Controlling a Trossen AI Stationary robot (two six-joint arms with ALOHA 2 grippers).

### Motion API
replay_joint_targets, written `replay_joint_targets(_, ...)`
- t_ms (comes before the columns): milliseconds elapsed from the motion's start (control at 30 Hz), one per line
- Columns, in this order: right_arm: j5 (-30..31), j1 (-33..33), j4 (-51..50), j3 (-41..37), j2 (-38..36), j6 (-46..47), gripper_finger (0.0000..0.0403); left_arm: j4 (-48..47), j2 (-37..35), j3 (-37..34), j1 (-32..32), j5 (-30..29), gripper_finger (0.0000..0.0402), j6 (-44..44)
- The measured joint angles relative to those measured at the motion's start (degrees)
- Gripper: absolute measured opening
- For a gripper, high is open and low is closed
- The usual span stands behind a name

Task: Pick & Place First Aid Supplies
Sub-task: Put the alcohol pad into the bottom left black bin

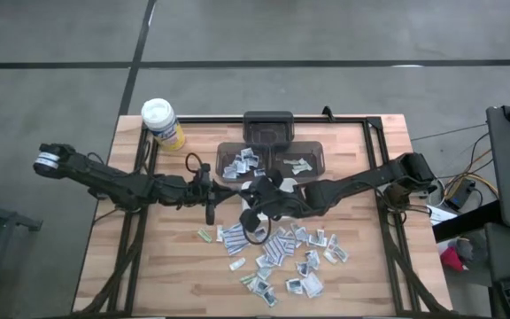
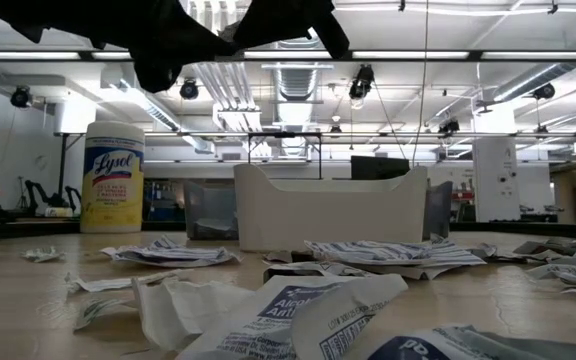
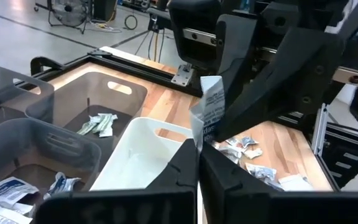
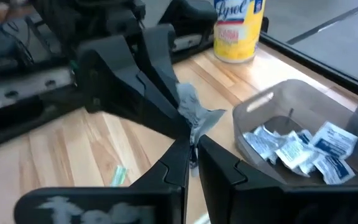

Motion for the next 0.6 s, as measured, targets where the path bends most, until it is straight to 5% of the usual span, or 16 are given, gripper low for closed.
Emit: replay_joint_targets(600,-12.3,1.7,-31.4,0.0,-1.5,9.0,0.0117,-1.8,0.0,0.0,1.8,-1.5,0.0,-1.1)
